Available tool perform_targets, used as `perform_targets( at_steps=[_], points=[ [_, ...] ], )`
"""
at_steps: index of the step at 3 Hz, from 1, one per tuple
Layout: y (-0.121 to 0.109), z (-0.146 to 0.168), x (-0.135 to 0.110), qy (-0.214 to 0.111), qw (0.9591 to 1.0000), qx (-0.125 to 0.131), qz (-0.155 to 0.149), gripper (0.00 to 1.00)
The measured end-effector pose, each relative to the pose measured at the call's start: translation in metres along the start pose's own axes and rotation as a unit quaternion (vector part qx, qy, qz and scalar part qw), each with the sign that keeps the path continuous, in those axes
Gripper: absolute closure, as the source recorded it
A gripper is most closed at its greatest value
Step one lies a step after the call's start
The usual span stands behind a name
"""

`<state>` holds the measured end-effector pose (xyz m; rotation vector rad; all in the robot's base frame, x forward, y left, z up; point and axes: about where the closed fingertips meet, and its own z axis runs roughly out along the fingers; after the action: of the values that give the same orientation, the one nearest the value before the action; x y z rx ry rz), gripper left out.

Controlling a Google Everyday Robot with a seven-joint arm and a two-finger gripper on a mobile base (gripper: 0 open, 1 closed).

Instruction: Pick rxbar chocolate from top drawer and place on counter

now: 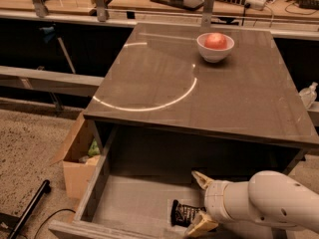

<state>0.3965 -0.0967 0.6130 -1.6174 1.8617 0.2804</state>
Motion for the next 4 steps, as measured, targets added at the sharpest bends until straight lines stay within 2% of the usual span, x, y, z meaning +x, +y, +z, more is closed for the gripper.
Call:
perform_targets(
  at_steps=[3,4],
  points=[
    [0.0056,0.0089,0.0041,-0.001,0.9996,-0.027,0.001,0.83],
    [0.0052,0.0085,0.0032,-0.001,0.9996,-0.027,0.000,1.00]
  ],
)
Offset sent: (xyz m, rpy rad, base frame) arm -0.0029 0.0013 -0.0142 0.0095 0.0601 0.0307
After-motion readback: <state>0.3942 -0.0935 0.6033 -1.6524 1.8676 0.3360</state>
